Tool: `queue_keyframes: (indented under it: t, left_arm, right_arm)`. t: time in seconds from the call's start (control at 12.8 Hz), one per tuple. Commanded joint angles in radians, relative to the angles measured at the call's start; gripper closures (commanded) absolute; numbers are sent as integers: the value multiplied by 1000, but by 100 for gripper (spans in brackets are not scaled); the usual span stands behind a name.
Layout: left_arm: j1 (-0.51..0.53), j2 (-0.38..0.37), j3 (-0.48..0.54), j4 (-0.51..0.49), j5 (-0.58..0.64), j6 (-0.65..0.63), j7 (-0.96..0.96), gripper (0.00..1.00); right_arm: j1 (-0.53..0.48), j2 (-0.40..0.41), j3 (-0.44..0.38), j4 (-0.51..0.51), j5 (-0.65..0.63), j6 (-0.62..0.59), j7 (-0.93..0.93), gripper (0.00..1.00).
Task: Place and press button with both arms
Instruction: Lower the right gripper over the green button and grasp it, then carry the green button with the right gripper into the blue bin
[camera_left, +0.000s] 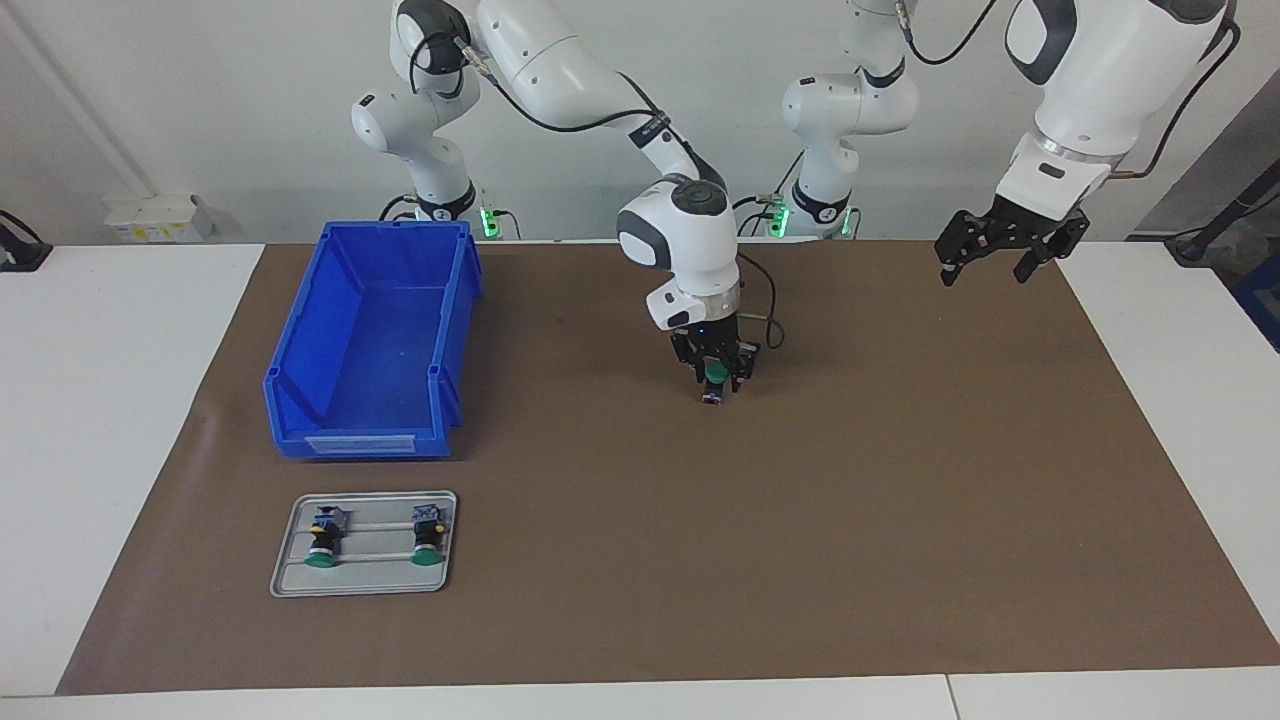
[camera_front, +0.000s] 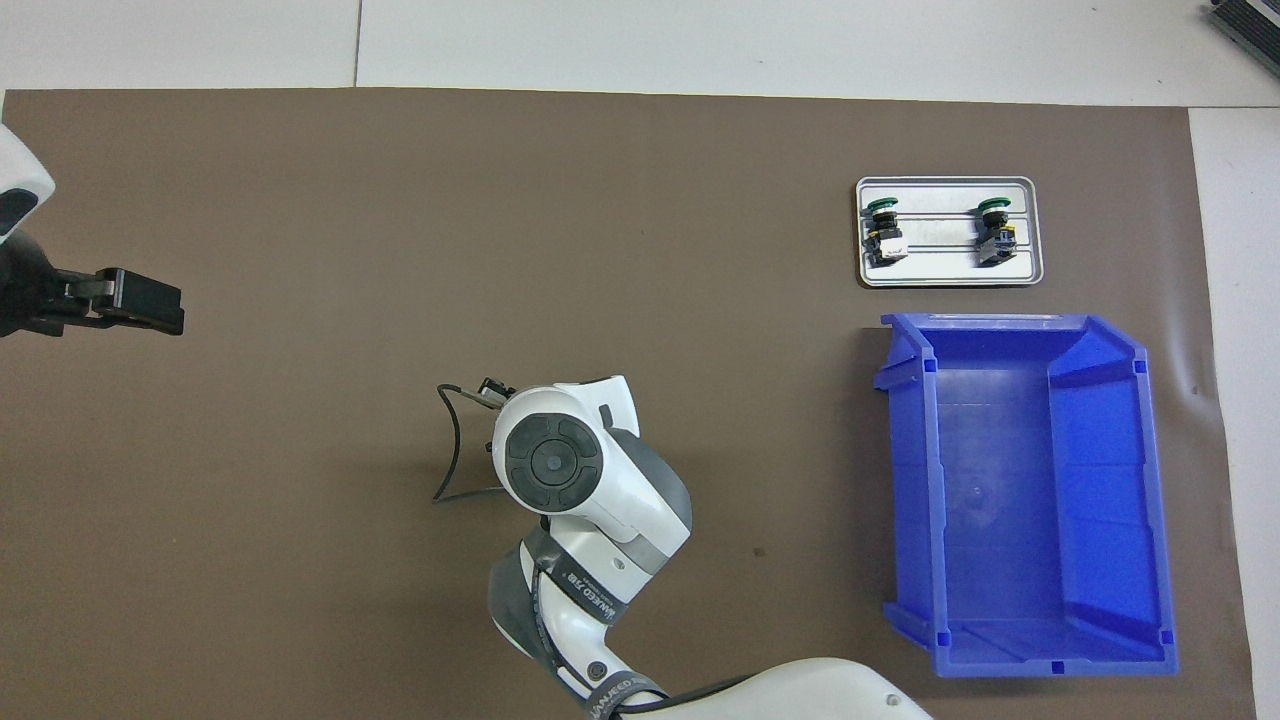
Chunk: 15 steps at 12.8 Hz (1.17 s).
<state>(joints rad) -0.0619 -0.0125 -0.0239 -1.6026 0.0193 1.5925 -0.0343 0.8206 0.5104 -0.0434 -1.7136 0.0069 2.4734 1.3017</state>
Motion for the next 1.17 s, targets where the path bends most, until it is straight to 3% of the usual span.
queue_keyframes:
  t: [0.0, 0.16, 0.39, 0.78, 1.09]
  left_arm:
    - [7, -24, -2, -25, -9, -5, 7, 0]
    - [7, -24, -2, -25, -9, -5, 7, 0]
    - [7, -24, -2, -25, -9, -5, 7, 0]
    - [7, -24, -2, -25, -9, -5, 7, 0]
    - [7, -24, -2, -25, -9, -5, 7, 0]
  right_arm:
    - [-9, -9, 0, 0, 4, -17, -12, 100]
    - [-40, -61, -6, 3, 2, -63, -25, 100]
    - [-162, -199, -4, 2, 2, -230, -160, 100]
    - [-401, -396, -7, 2, 4, -551, -594, 100]
    - [-595, -493, -9, -4, -2, -729, -946, 100]
